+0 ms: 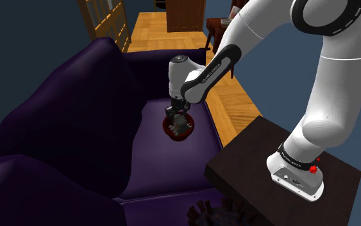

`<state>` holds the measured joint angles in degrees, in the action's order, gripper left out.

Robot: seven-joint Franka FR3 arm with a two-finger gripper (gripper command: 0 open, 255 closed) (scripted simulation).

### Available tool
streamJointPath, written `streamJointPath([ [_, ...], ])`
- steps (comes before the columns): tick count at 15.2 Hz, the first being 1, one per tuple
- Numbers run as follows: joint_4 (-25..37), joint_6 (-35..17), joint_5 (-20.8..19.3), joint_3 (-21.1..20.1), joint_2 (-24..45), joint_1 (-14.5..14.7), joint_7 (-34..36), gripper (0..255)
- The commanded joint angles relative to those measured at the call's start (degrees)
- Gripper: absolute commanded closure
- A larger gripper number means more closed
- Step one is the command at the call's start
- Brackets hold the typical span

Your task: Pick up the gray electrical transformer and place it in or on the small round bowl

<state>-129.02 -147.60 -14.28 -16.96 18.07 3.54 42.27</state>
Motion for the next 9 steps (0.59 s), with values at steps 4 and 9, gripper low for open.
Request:
streamJointPath([
  [4, -0.1, -0.17, -0.12, 0.04, 0.27, 0.1, 0.13, 255],
  [9, 0.08, -0.08, -0.12, 0.05, 0.37, 0.09, 0.09, 0],
])
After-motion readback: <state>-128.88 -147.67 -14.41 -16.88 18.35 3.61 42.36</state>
